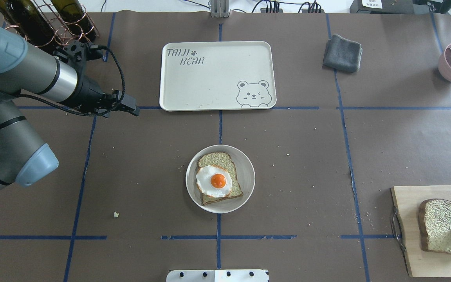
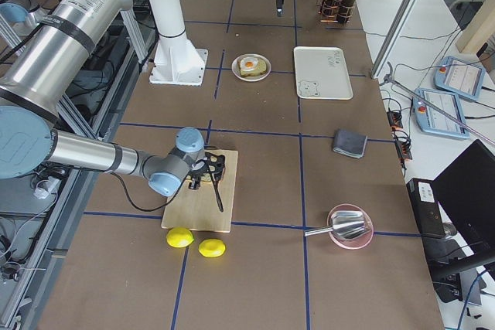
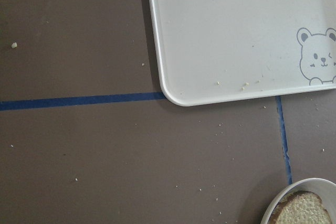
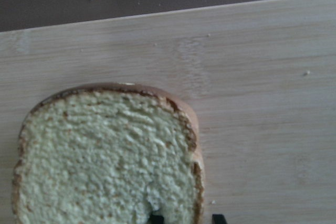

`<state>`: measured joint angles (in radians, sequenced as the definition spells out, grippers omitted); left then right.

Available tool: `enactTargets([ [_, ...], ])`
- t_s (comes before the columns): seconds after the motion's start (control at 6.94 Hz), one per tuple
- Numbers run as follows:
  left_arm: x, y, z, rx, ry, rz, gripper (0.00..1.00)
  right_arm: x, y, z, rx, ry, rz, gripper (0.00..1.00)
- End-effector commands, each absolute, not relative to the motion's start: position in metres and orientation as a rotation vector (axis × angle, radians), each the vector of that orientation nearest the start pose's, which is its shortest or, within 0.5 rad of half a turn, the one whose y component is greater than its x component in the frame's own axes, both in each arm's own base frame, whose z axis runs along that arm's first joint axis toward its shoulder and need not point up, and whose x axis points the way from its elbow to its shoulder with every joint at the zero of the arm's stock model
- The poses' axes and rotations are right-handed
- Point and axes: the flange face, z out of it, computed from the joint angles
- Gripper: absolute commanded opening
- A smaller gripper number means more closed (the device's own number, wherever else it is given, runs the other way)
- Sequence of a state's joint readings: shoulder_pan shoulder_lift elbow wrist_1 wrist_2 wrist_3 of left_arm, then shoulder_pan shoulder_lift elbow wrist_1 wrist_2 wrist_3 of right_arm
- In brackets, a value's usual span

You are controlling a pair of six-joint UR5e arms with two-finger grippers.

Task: Make sandwich and place on tray
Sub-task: 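Reach the right gripper to the bread slice while the left arm advances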

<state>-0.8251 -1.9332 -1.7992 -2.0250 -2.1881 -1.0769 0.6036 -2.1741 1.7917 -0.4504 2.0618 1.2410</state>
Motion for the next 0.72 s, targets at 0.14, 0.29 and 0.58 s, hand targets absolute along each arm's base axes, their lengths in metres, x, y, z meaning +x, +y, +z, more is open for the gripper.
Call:
enactTargets([
  [0.14,0.349,-0.490,0.299,0.179,1.131,0.026,1.00,-0.166,-0.221,0.647,-0.077,-0.883,0.070,0.00],
  [0.29,0.349,-0.490,0.299,0.176,1.129,0.023,1.00,-0.165,-0.221,0.641,-0.057,-0.913,0.065,0.00],
  [0.58,0.349,-0.490,0.300,0.177,1.129,0.024,1.00,-0.160,-0.231,0.605,0.018,-1.010,0.066,0.00],
])
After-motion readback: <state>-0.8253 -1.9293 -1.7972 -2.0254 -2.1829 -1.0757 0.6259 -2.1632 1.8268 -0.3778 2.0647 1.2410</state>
